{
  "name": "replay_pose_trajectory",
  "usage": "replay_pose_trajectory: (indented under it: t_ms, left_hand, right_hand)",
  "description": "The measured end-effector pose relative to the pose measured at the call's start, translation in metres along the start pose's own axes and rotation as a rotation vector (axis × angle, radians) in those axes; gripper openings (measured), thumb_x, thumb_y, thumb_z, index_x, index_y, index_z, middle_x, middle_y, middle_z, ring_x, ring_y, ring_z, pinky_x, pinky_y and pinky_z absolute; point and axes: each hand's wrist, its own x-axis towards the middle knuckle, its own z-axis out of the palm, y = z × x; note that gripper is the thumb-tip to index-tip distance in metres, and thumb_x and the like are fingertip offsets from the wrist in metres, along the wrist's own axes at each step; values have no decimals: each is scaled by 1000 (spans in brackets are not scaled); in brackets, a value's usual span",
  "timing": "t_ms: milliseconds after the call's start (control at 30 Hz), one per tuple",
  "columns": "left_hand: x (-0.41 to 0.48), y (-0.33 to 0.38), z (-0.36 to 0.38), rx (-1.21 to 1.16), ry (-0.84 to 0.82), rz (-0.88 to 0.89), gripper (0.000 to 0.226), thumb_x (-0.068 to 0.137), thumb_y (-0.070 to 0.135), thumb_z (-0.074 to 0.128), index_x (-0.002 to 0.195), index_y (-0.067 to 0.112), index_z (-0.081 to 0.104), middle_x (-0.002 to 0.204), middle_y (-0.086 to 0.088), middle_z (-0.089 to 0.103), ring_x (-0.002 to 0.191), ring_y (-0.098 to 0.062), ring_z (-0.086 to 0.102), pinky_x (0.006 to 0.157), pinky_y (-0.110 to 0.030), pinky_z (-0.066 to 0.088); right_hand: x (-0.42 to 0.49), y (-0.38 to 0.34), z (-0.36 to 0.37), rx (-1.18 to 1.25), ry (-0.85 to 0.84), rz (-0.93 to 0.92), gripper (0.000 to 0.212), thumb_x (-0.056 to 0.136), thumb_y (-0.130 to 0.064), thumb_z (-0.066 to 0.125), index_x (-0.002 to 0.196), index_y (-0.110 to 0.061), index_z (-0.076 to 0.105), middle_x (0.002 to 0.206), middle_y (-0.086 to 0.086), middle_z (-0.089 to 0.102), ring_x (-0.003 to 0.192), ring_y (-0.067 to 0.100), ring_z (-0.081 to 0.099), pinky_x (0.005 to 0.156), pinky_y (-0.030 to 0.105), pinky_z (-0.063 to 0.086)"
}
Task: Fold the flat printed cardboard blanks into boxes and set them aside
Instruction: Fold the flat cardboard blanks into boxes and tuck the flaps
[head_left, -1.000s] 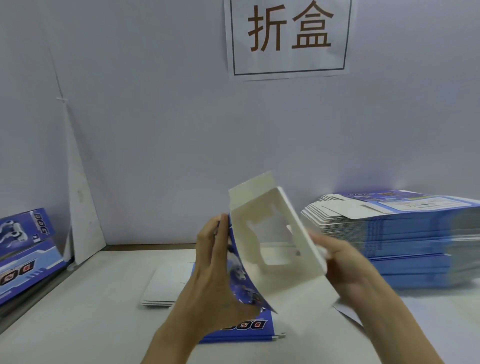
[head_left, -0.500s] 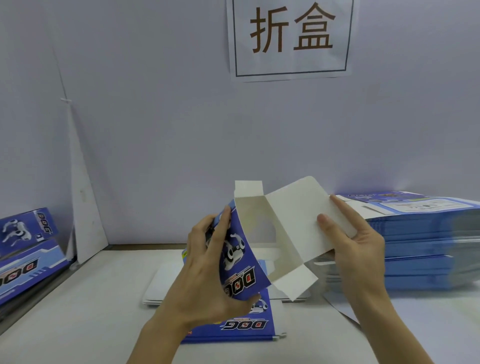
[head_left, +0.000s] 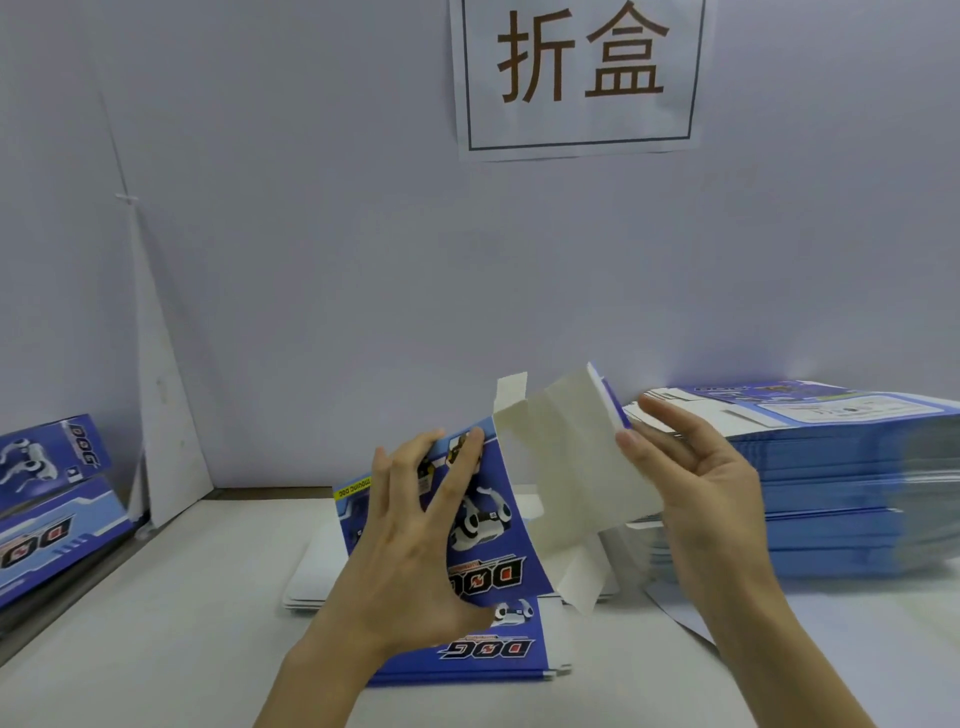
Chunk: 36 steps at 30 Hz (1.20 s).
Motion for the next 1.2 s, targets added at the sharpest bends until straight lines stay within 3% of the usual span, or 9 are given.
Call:
replay_pose_trajectory:
  t_ms: [133, 233, 400, 500, 667, 833, 900, 1033, 1200]
  left_hand:
    - [3, -3, -2, 56, 91, 9, 125, 50, 63, 72, 147, 47, -5, 144, 9, 12, 131, -13, 22, 90, -41, 54]
    - [6, -5, -2, -6, 183, -178, 129, 49, 66, 75, 143, 56, -12, 140, 12, 15, 126, -7, 20, 98, -34, 37]
    - [15, -8, 6, -598, 343, -687, 129, 40, 68, 82, 147, 41, 15, 133, 0, 37, 127, -15, 40, 94, -36, 47]
    - [20, 8, 12, -726, 364, -789, 144, 20, 85, 71, 146, 39, 19, 138, -5, 37, 125, -30, 48, 92, -53, 52]
    - [19, 15, 2, -969, 363, -655, 82, 59, 70, 65, 129, 32, 49, 115, 7, 64, 101, -10, 66, 67, -22, 57]
    - [17, 9, -6, -977, 142, -744, 66, 68, 62, 59, 94, 1, 64, 63, -7, 67, 51, -16, 62, 53, -28, 49]
    - [17, 10, -6, -935, 240, -746, 64, 73, 55, 59, 96, -4, 65, 70, -13, 67, 55, -20, 62, 54, -31, 52]
    - [18, 15, -9, -906, 271, -669, 63, 78, 49, 59, 104, -9, 65, 87, -19, 66, 78, -34, 59, 84, -51, 50]
    - [17, 7, -15, -905, 198, -645, 49, 68, 52, 66, 105, 20, 67, 93, 1, 75, 90, -20, 70, 78, -35, 56]
  right_hand:
    - [1, 1, -1, -71, 24, -87, 32, 84, -3, 72, 108, -23, 66, 89, -4, 77, 80, 5, 72, 63, 13, 53]
    - [4, 3, -1, -145, -69, -38, 37, 90, -24, 65, 125, -31, 55, 112, -6, 72, 101, 5, 67, 84, 23, 55]
    - [-8, 12, 5, -525, -710, 284, 109, 54, -72, 79, 144, -50, 21, 150, -8, 39, 130, 9, 47, 101, 26, 44]
    - [-26, 25, 24, -418, -923, 277, 117, 64, -49, 84, 149, -53, 2, 150, -24, 35, 126, -2, 51, 92, 17, 49]
    - [-25, 19, 30, -194, -661, 118, 85, 65, -27, 76, 135, -49, 34, 115, -16, 68, 103, 17, 70, 73, 32, 60]
    - [-19, 10, 23, -64, -635, 257, 92, 45, -49, 85, 127, -36, 46, 108, -10, 73, 98, 19, 72, 65, 23, 57]
    - [-19, 14, 24, -93, -609, 274, 100, 42, -60, 88, 128, -33, 46, 111, -9, 72, 100, 18, 71, 66, 23, 58]
    - [-18, 24, 24, -98, -552, 319, 67, 66, -44, 72, 126, -31, 46, 105, -11, 73, 94, 15, 73, 60, 20, 56]
    - [-18, 23, 23, 3, -580, 336, 73, 63, -46, 77, 128, -31, 48, 114, -3, 71, 102, 25, 71, 66, 29, 59]
